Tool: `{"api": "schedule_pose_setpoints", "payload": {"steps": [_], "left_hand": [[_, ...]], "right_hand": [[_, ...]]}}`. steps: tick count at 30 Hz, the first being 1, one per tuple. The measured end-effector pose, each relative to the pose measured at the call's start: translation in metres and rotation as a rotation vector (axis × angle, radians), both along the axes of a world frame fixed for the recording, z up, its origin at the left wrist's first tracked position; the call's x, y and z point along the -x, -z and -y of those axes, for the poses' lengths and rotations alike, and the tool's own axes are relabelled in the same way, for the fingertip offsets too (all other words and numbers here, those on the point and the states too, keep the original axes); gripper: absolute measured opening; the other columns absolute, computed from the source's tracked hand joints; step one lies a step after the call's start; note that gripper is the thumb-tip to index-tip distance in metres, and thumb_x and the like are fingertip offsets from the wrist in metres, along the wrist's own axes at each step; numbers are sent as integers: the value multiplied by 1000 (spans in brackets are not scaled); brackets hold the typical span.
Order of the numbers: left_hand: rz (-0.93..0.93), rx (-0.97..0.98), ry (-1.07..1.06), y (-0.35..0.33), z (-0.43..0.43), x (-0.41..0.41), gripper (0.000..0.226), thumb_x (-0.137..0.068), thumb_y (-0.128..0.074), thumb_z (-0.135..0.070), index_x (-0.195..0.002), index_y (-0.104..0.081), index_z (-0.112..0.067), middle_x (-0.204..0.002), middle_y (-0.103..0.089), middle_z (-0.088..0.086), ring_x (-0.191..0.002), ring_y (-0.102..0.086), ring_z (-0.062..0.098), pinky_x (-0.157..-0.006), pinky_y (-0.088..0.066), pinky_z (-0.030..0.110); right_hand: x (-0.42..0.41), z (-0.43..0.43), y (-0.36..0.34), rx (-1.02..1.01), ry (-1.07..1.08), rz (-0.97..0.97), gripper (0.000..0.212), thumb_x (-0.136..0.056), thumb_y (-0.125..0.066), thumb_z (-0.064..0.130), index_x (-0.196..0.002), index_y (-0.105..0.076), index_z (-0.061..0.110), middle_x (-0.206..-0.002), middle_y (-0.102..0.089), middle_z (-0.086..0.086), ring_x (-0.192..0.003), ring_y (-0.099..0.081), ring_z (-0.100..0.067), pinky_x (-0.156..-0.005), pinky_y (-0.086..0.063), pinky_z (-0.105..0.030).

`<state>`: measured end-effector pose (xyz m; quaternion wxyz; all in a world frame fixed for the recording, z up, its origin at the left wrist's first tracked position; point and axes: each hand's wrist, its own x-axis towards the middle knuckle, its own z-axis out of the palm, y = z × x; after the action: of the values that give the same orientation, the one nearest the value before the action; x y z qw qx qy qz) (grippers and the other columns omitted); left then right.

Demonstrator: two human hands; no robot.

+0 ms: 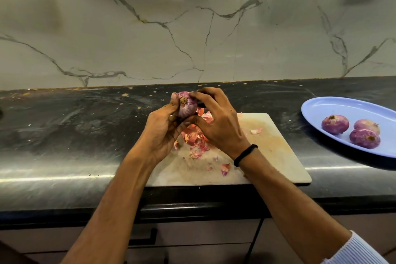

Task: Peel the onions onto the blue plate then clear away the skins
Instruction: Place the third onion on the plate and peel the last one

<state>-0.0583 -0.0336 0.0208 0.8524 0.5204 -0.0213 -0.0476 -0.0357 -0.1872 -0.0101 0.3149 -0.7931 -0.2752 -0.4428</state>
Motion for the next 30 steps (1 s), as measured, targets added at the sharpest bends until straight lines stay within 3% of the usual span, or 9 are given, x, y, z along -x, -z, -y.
{"api": "schedule_pose_setpoints", "payload": {"steps": [2, 5, 7, 12, 16, 19, 23, 30], "left_hand": [[4, 1, 8, 0, 0, 0, 38, -96, -57, -36, -111, -68, -3, -103, -74, 17, -89, -72, 21, -80, -61, 29], [14, -5, 3, 0, 1, -1, 41, -89, -62, -38, -110, -69, -4, -109, -73, 18, -96, -69, 24, -94, -56, 37], [21, 15, -11, 1, 1, -3, 42, -90, -62, -36, -115, -67, -3, -117, -69, 20, -101, -68, 25, -96, -56, 38], [80, 37, -5, 2, -1, -5, 36, -101, -53, -24, -129, -60, -2, -114, -68, 16, -92, -69, 18, -70, -57, 24], [109, 23, 8, 3, 2, -5, 32, -100, -52, -19, -124, -62, 1, -107, -71, 14, -90, -68, 18, -71, -56, 23], [119, 17, -3, 5, 4, -4, 36, -92, -59, -21, -121, -66, 0, -109, -73, 15, -95, -70, 21, -78, -60, 27], [118, 13, -31, 7, 6, -3, 41, -84, -64, -22, -119, -68, -1, -108, -74, 14, -97, -72, 22, -78, -60, 28], [91, 41, -83, 10, 6, -5, 26, -88, -64, -16, -107, -72, -1, -93, -76, 12, -86, -72, 20, -80, -61, 31]], "right_hand": [[0, -2, 0, 20, 5, 6, 53, -82, -80, 11, -129, -60, -1, -125, -58, -20, -117, -52, -20, -105, -35, -8], [-1, -4, 2, 36, -2, 44, 48, -86, -75, 6, -130, -59, -4, -129, -62, -20, -121, -58, -27, -107, -43, -25], [-2, -4, 3, 18, -8, 59, 45, -89, -70, 0, -131, -57, -6, -131, -61, -21, -122, -58, -29, -109, -43, -26], [-3, -7, 2, 13, 0, 21, 55, -82, -81, 12, -129, -58, -5, -128, -61, -20, -122, -54, -25, -110, -35, -17], [-2, -7, 3, -16, 12, 68, 43, -82, -77, 4, -121, -63, -6, -117, -63, -20, -112, -59, -27, -100, -49, -30], [1, -6, 4, -1, 39, 75, 33, -84, -71, -1, -116, -65, -6, -110, -62, -19, -103, -59, -28, -94, -51, -30], [2, -4, 4, 35, 70, 98, 26, -81, -72, -6, -107, -67, -7, -98, -63, -18, -90, -60, -29, -86, -50, -28], [4, -6, 5, 4, 62, 132, 17, -82, -77, -3, -99, -73, -6, -91, -65, -15, -85, -62, -27, -74, -55, -33]]}}
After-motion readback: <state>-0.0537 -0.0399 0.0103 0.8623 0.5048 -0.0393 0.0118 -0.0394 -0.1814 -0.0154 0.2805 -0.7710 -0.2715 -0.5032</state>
